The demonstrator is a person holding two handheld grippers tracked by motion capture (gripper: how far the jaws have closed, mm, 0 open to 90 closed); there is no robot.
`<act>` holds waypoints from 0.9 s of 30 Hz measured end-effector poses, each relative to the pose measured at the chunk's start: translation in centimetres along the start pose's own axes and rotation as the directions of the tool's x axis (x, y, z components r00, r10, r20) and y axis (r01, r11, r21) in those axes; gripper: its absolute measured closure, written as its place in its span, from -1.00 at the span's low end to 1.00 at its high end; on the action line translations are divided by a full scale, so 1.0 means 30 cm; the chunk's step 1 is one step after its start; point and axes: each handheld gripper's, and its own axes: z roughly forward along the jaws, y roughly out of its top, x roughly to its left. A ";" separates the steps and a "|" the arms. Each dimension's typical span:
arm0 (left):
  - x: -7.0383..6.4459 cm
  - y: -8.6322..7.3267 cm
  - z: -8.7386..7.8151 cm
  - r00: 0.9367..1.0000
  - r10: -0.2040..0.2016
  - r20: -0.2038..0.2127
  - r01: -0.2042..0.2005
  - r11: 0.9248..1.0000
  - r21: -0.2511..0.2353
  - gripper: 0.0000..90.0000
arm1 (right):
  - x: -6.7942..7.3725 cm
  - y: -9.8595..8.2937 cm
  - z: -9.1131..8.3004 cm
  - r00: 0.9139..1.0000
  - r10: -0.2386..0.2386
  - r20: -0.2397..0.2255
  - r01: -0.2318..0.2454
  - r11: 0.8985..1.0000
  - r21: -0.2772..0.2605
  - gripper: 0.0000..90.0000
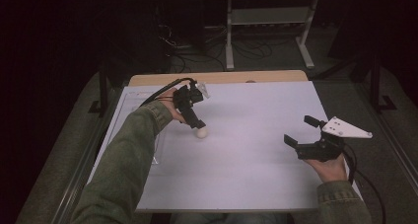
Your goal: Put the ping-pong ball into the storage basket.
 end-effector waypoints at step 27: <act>-0.006 -0.004 0.080 0.999 0.007 0.031 -0.009 0.997 0.072 -1.00 | -0.001 0.000 -0.002 1.000 0.000 -0.001 0.000 1.000 0.001 -1.00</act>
